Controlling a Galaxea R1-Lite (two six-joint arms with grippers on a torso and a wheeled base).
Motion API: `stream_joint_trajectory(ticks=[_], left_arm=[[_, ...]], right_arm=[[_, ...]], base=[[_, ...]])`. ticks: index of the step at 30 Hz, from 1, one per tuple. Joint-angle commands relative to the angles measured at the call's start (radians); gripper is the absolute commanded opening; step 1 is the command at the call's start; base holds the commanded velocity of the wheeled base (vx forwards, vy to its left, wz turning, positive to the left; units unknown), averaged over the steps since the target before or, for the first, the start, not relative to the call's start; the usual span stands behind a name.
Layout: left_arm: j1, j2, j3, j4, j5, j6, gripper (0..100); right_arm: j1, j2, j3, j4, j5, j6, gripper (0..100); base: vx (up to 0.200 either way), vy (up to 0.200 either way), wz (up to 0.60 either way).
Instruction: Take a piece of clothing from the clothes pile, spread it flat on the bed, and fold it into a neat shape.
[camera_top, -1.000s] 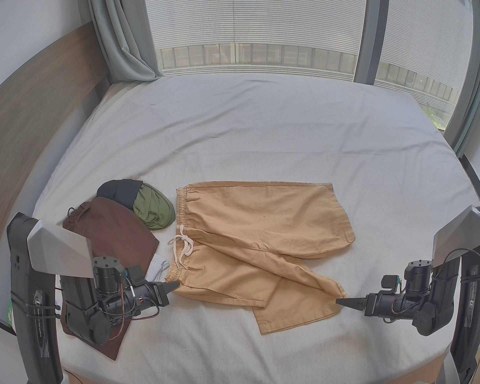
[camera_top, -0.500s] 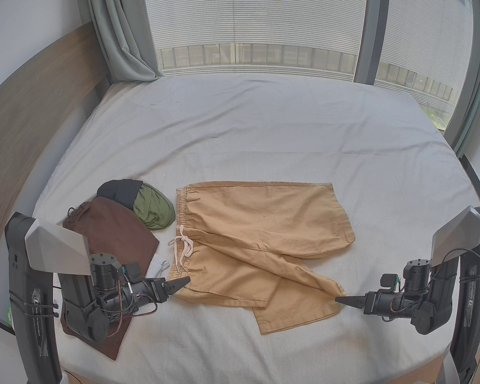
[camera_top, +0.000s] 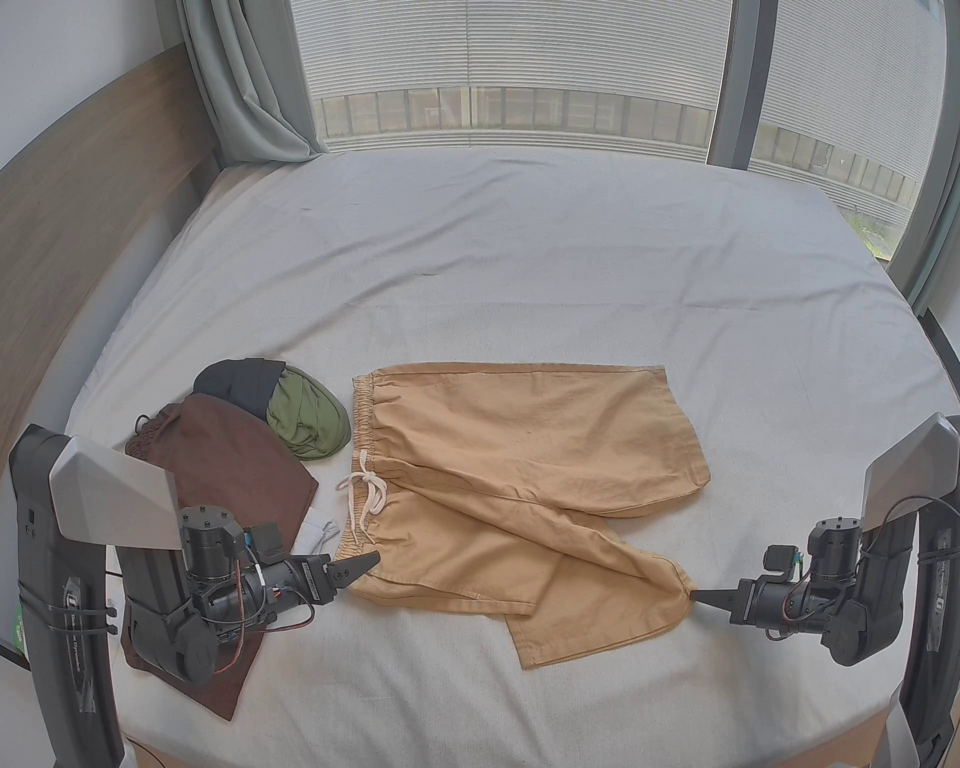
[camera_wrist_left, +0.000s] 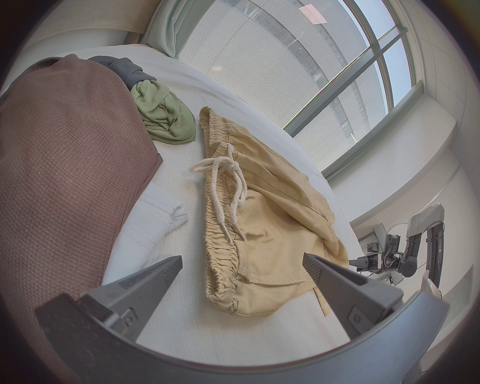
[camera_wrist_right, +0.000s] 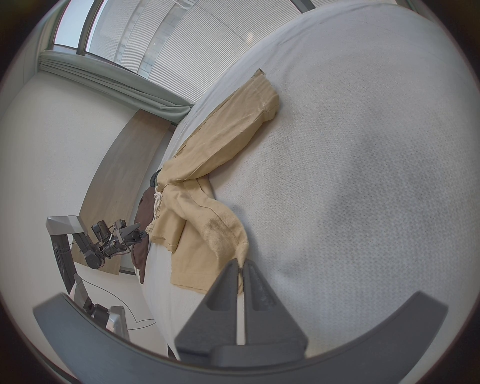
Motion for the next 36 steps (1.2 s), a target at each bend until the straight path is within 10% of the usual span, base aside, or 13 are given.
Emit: stream_joint_trajectory(ticks=[1,24,36], left_arm=[[-0.001,0.000,0.000,-0.001,0.000,-0.001,100],[-0.003,0.006,0.000,-0.001,0.000,-0.001,100],[-0.003,0.008,-0.002,-0.001,0.000,-0.001,100]], right_arm=[[-0.006,-0.006,0.001,-0.001,0.001,0.000,0],[-0.073,-0.136,-0.068,0.001,-0.015,-0.003,0],[-0.026,-0.115,-0.231,0.001,-0.164,0.067,0]], base=[[0.000,0.000,0.00],[0.000,0.000,0.00],[0.000,0.000,0.00]])
